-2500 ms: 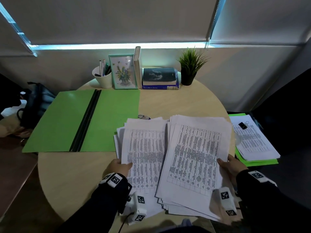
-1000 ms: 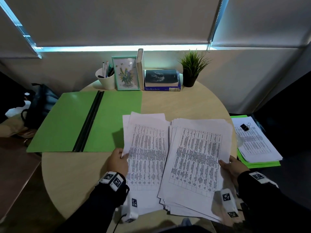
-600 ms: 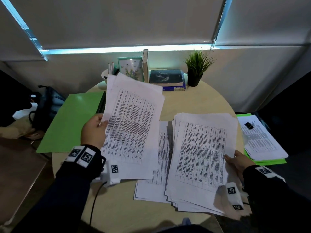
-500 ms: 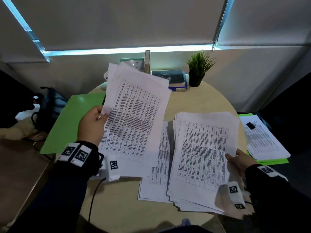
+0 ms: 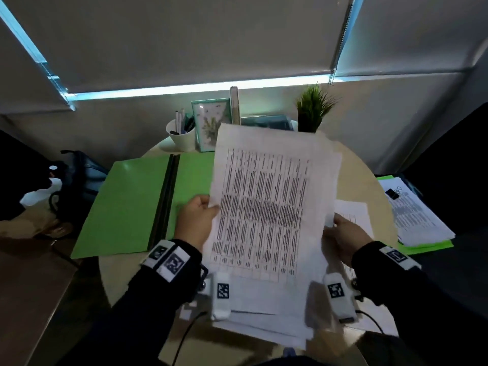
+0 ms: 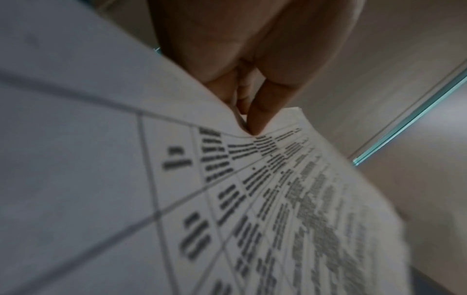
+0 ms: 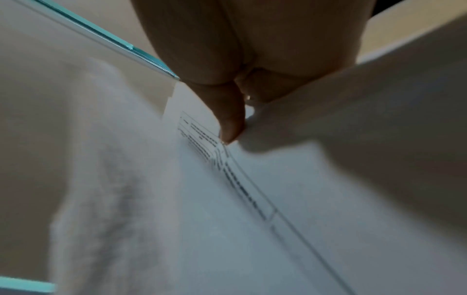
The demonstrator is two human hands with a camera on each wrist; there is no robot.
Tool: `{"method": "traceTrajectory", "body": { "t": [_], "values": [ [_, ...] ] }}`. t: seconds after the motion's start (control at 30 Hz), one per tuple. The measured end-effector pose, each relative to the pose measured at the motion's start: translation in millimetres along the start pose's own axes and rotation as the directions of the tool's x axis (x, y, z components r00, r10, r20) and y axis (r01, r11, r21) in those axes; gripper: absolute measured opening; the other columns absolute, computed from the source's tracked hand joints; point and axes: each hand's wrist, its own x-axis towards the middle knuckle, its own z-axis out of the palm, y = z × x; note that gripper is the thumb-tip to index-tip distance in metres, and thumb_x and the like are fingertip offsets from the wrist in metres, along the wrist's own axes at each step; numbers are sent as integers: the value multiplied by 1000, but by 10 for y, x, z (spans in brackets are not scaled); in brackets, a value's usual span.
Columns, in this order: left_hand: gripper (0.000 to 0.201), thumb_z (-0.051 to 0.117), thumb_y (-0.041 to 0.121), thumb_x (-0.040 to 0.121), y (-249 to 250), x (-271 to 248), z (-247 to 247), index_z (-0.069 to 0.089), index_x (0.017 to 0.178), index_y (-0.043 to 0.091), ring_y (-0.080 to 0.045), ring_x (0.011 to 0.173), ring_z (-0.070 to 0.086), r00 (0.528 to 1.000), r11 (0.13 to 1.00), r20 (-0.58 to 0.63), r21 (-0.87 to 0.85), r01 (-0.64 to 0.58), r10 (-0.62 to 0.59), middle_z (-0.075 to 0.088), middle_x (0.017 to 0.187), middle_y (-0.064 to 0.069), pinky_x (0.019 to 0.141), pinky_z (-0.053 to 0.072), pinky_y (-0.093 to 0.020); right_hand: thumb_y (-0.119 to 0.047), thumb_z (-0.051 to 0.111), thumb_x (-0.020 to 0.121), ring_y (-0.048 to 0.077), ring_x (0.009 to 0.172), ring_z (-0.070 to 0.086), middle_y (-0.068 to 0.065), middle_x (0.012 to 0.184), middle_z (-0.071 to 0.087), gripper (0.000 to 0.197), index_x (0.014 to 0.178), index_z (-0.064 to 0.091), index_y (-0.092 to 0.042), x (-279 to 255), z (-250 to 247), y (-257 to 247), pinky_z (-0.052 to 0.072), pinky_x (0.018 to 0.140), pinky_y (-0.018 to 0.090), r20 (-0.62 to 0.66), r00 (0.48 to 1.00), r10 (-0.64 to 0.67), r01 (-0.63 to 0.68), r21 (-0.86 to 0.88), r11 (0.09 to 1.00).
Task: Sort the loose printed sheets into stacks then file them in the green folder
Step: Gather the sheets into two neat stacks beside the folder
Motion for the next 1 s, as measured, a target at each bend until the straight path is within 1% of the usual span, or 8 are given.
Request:
{"method": "traceTrajectory", "body": {
  "t": [0.1, 0.23, 0.4, 0.57, 0.67, 0.77, 0.9, 1.0],
  "values": [
    [18, 55, 16, 89, -195, 30, 12, 61, 105, 17, -20, 88, 62, 994, 989, -57, 103, 103, -98, 67, 102, -1, 85, 51, -35, 12, 51, 85, 20, 52, 68, 5, 62, 73, 29, 94, 62, -13, -57, 218, -2, 59, 55, 31, 26, 999, 22, -23, 31, 999],
    [34, 57, 14, 88, -341, 50, -86, 48, 121, 15, -15, 82, 56, 981, 982, -48, 10, 186, -186, 60, 109, -3, 65, 45, -26, 6, 53, 87, 24, 61, 69, 8, 70, 74, 23, 92, 64, -14, -186, 413, 5, 59, 70, 38, 73, 997, 26, -33, 88, 996],
    [34, 58, 19, 90, -483, 85, -217, 53, 122, 12, -18, 105, 55, 952, 971, 191, 52, 232, -238, 61, 114, 1, 99, 38, -33, 8, 41, 89, 33, 79, 65, 22, 92, 69, 30, 101, 63, -8, -328, 604, 31, 55, 82, 48, 35, 997, 74, -73, -7, 997],
    [49, 58, 29, 90, -546, 126, -264, 45, 134, 9, -28, 125, 50, 987, 981, 77, 149, 126, -139, 52, 137, -7, 107, 38, -44, -53, 40, 92, 27, 115, 55, 7, 117, 59, 64, 128, 52, -1, -450, 806, 7, 41, 105, 42, -68, 998, -15, 15, -1, 1000],
    [38, 56, 20, 92, -410, 95, -242, 47, 128, 8, -26, 116, 55, 997, 997, -79, 81, -7, 13, 58, 126, -4, 98, 42, -34, -22, 52, 93, 14, 99, 61, -3, 112, 66, 23, 115, 56, -26, -553, 976, -99, 47, 94, 34, -4, 959, -285, 282, -121, 952],
    [33, 51, 11, 94, -147, -22, -239, 46, 127, 10, -11, 107, 53, 974, 985, -170, -58, -162, 150, 56, 116, 6, 88, 36, -21, -10, 56, 90, -4, 91, 61, -23, 97, 64, 33, 100, 53, -41, -605, 1067, -161, 47, 90, 26, -62, 867, -495, 471, -229, 852],
    [31, 47, 13, 96, -72, -89, -249, 47, 125, 2, -14, 103, 53, 960, 968, -162, -60, -242, 230, 59, 116, -4, 78, 37, -11, -12, 54, 91, 8, 101, 56, -22, 99, 60, 36, 122, 51, -30, -671, 1106, -196, 42, 85, 25, -140, 782, -607, 565, -250, 786],
    [35, 53, 16, 94, -190, -64, -240, 50, 122, -3, -16, 96, 55, 971, 977, -118, -25, -214, 210, 62, 111, -11, 57, 36, -5, -15, 58, 89, 9, 103, 57, -25, 105, 58, 38, 111, 44, -44, -649, 1098, -92, 46, 95, 36, -130, 808, -574, 539, -229, 811]
  ]
}}
